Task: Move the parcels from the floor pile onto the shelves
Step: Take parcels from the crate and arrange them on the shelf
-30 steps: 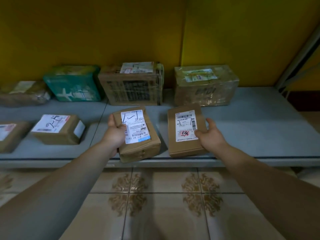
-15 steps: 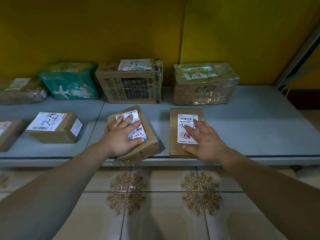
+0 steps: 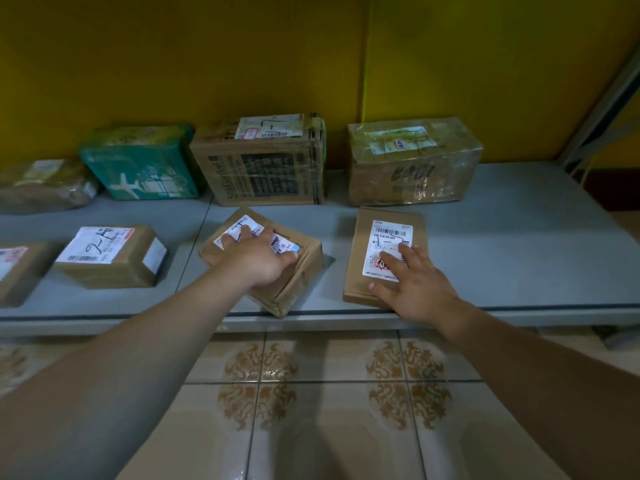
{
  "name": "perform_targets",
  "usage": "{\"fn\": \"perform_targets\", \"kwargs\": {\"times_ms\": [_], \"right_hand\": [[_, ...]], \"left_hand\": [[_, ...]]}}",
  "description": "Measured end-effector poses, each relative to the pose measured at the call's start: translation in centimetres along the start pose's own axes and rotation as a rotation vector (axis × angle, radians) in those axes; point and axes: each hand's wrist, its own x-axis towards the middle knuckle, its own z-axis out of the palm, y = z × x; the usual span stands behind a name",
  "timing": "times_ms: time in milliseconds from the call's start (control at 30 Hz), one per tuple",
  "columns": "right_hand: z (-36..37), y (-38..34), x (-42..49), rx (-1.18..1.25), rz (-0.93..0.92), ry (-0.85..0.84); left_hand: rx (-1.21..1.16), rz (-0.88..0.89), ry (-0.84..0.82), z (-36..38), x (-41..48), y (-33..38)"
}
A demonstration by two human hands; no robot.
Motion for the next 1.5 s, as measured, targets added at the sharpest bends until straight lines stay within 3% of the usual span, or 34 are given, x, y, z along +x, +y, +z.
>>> {"fn": "perform_targets", "kwargs": {"times_ms": [133, 200, 500, 667, 967, 1133, 1233, 1300, 1400, 1500], "right_hand": [[0.0, 0.0, 0.1, -0.015, 0.044, 0.039], [-0.1, -0.1, 0.1, -0.034, 0.044, 0.059], [0.5, -0.3, 0.6, 0.029, 0.074, 0.100], [0.6, -0.4, 0.8, 0.005, 0.074, 0.084], [0.5, -1.8, 1.8, 0.052, 0.225, 0.066], [-2.3, 0.8, 4.0, -0.032, -0.124, 0.125], [-3.5, 2.0, 5.8, -0.225, -0.283, -0.023], [-2.5, 2.0, 6.1, -0.221, -0.236, -0.023], [-0.5, 1.1, 5.5, -0.093, 0.006, 0.095], [-0.2, -0.1, 4.7, 0.016, 0.198, 0.056]], "left_hand": [[0.199, 0.349, 0.142, -0.6, -1.1, -1.7], [0.192, 0.461, 0.112, 0.4, -1.4, -2.2], [-0.062, 0.080, 0.100, 1.2, 0.5, 4.0], [0.028, 0.184, 0.159, 0.3, 1.3, 2.5], [-0.005, 0.087, 0.146, 1.5, 1.5, 0.4], [0.017, 0.110, 0.173, 2.1, 1.5, 0.2], [0.023, 0.109, 0.169, 2.1, 1.5, 0.2], [0.027, 0.106, 0.174, 2.1, 1.5, 0.2], [0.036, 0.101, 0.173, 2.1, 1.5, 0.2], [0.030, 0.098, 0.175, 2.2, 1.5, 0.3]]}}
